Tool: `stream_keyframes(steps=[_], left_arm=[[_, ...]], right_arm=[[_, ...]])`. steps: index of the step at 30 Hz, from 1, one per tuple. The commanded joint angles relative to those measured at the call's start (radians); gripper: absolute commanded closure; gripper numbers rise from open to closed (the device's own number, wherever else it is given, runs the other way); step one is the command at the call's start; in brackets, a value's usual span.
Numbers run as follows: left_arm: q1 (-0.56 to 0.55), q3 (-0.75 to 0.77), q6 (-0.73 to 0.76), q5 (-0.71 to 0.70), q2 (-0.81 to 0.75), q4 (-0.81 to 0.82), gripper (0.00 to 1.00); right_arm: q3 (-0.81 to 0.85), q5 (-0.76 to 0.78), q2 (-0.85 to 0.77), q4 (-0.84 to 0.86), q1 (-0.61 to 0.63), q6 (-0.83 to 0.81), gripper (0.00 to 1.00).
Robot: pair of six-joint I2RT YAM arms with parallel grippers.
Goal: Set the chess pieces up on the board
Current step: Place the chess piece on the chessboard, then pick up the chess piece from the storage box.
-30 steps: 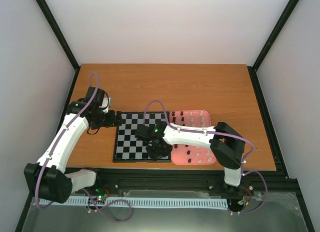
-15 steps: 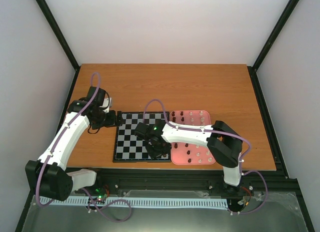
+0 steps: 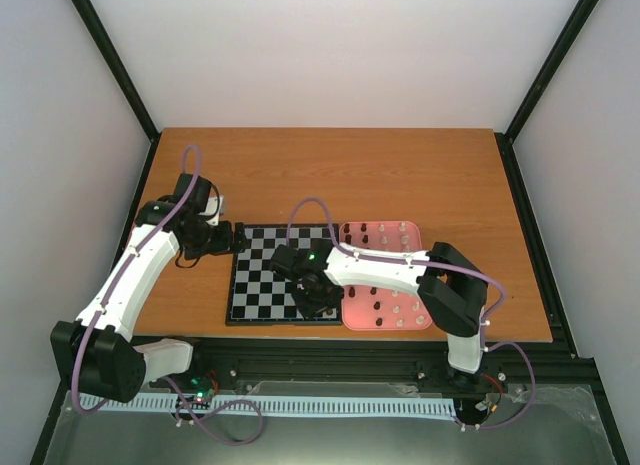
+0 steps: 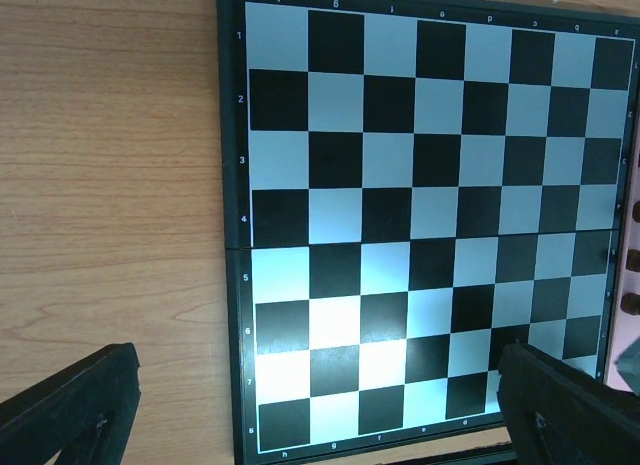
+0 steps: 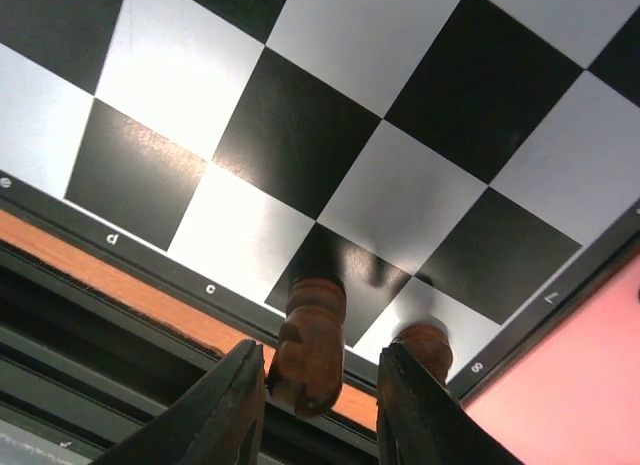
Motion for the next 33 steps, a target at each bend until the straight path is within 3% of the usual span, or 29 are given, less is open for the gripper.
stream_keyframes(steps=[1,10,14,25,33], left_arm=[[-0.005,0.007,-0.001,0.009,0.003,0.009,0.0],[-0.005,0.007,-0.001,0.007,-0.001,0.007,0.0],[-0.005,0.008,0.001,0.007,-0.002,0.005,0.0],[-0.005,0.011,0.004,0.004,0.007,0.006,0.0],[-0.005,0.014,0.006,0.0,0.02,0.006,0.0]], right_arm=[[0.028,0.027,-0.085,-0.038,-0.002,0.018,0.67],[-0.006,0.116,-0.188,-0.113,-0.045,0.074,0.61],[-0.101,0.124,-0.231,-0.095,-0.103,0.082,0.5],[-0.214,0.098,-0.215,-0.001,-0.219,0.001,0.51],[-0.22,0.066,-0.164,0.048,-0.235,-0.051,0.52]])
